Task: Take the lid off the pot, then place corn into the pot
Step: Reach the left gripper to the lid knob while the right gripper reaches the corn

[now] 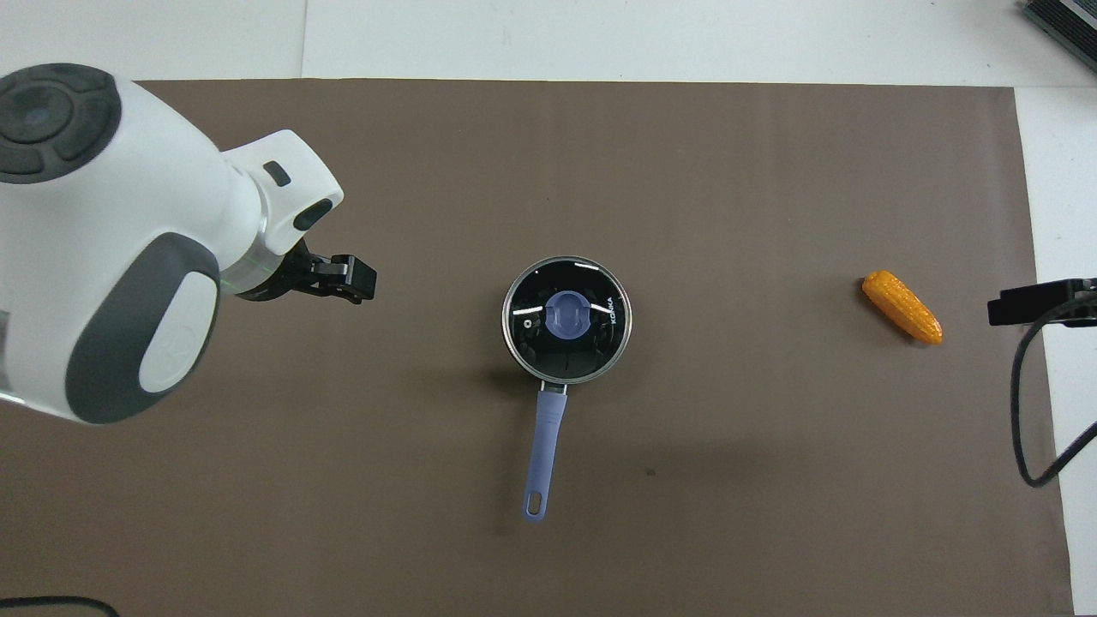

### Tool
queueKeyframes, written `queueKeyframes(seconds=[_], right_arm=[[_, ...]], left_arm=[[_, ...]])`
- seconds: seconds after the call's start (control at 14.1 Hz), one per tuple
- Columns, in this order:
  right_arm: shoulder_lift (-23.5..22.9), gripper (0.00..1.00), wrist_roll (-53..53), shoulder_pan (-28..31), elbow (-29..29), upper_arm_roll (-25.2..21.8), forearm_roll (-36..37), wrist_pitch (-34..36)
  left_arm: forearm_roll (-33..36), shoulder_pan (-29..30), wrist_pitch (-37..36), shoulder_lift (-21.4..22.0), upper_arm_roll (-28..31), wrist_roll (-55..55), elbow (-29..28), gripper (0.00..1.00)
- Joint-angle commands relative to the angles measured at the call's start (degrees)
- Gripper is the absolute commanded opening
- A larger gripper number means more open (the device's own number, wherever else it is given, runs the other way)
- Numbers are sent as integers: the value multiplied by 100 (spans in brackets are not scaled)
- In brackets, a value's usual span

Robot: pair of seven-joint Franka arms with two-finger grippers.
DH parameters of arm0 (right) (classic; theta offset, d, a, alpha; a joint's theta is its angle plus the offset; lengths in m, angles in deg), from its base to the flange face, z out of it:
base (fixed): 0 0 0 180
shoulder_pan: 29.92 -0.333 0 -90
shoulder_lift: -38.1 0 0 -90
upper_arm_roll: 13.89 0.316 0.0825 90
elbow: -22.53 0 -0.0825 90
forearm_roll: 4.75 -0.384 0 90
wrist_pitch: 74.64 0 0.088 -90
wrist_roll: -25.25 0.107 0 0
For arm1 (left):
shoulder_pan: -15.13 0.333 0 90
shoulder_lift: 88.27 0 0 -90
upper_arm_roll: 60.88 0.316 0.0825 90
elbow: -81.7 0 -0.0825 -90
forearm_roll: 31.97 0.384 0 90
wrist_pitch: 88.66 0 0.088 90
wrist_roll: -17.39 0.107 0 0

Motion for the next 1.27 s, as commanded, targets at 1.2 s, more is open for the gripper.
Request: queueKeyframes(seconds=[1.2], right_arm=[[-2734, 100, -5884, 1183, -1391, 14, -75, -3880]], left_arm=[[-59, -1758, 813, -2004, 88, -2513, 1427, 100]])
